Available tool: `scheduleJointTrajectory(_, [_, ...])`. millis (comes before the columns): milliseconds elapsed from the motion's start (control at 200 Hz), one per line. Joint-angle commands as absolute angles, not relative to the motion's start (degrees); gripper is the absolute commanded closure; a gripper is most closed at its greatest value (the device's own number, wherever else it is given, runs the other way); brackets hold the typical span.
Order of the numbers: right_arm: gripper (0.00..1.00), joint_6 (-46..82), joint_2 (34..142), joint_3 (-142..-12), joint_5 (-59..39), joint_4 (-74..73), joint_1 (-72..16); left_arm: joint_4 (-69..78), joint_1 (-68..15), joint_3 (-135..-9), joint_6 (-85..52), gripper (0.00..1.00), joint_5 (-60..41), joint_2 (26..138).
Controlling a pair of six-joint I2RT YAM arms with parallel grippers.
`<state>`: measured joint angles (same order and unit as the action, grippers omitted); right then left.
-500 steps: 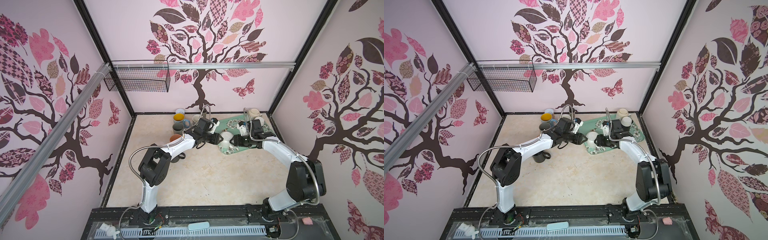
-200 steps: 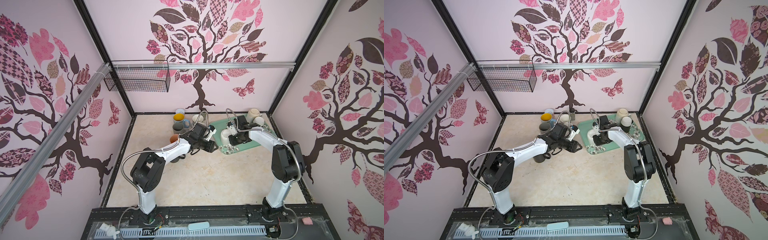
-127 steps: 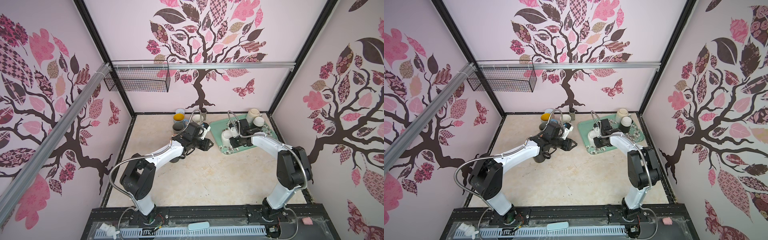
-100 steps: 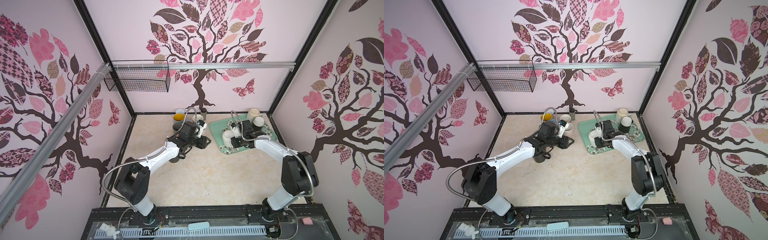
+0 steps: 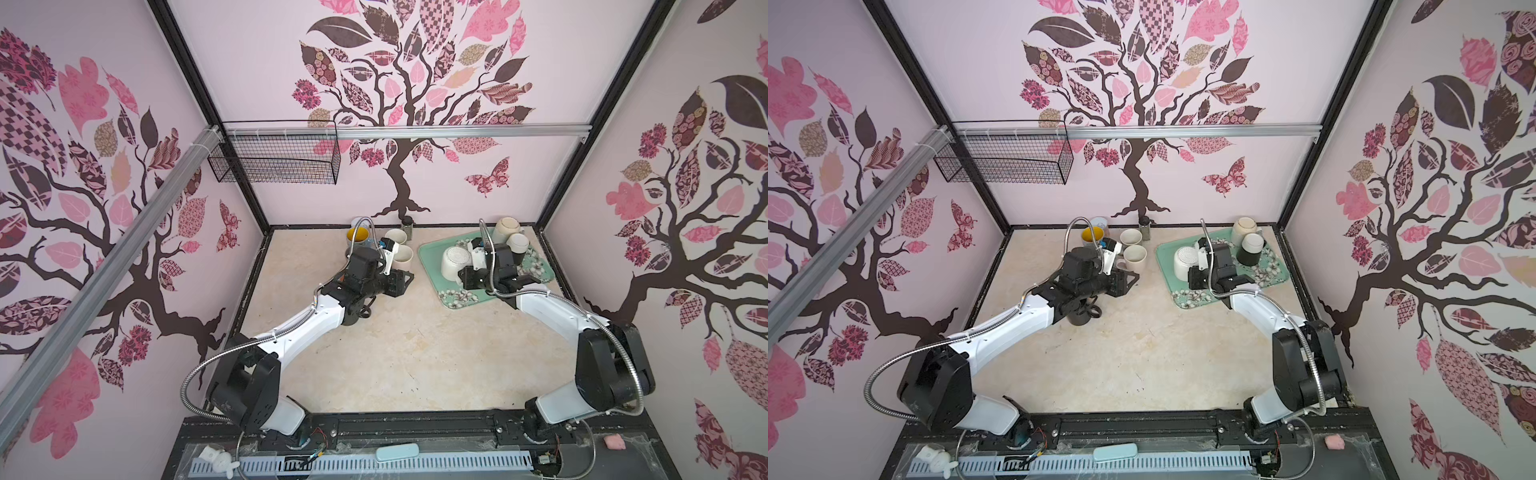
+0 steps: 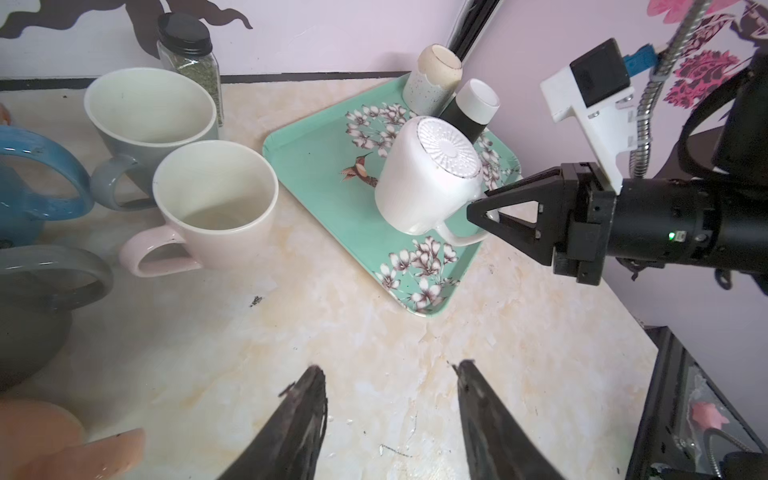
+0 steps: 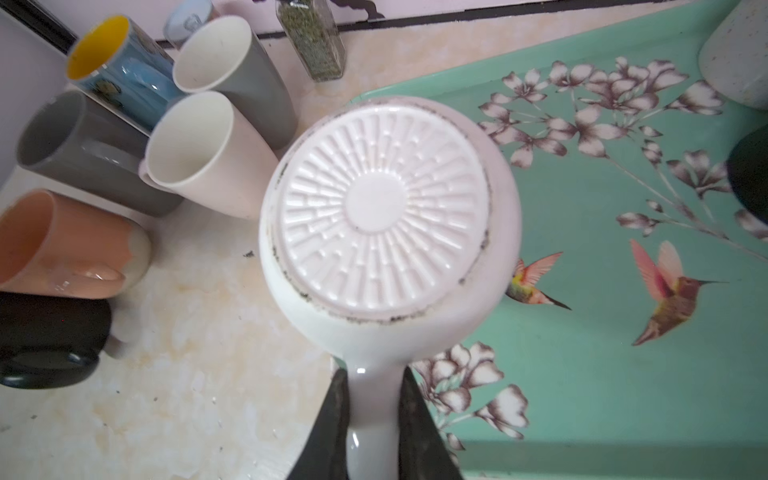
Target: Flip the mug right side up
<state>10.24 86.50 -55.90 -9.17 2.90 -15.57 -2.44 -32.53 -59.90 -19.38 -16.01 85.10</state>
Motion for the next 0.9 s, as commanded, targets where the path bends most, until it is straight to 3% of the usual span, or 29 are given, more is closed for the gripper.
scheduleJointTrajectory(0, [1.00,16.59,80.69,-54.39,-12.54,-9.39,-15.56,3.36,-32.27,-57.20,-25.73,0.45,-18.98,84.70])
scheduleJointTrajectory(265, [1.00,31.04,78.74,-51.72,-20.06,-23.01,-14.76,8.87,-31.88,-55.99,-41.02,0.43,-21.83,85.83])
scheduleJointTrajectory(550, [1.00,44.64,79.85,-50.45,-27.35,-36.74,-14.92,28.83,-31.26,-55.42,-65.36,0.47,-31.05,94.69])
scheduleJointTrajectory(895, [1.00,57.98,84.08,-49.55,-32.96,-54.44,-16.32,45.44,-31.16,-58.17,-77.55,0.46,-34.75,100.99])
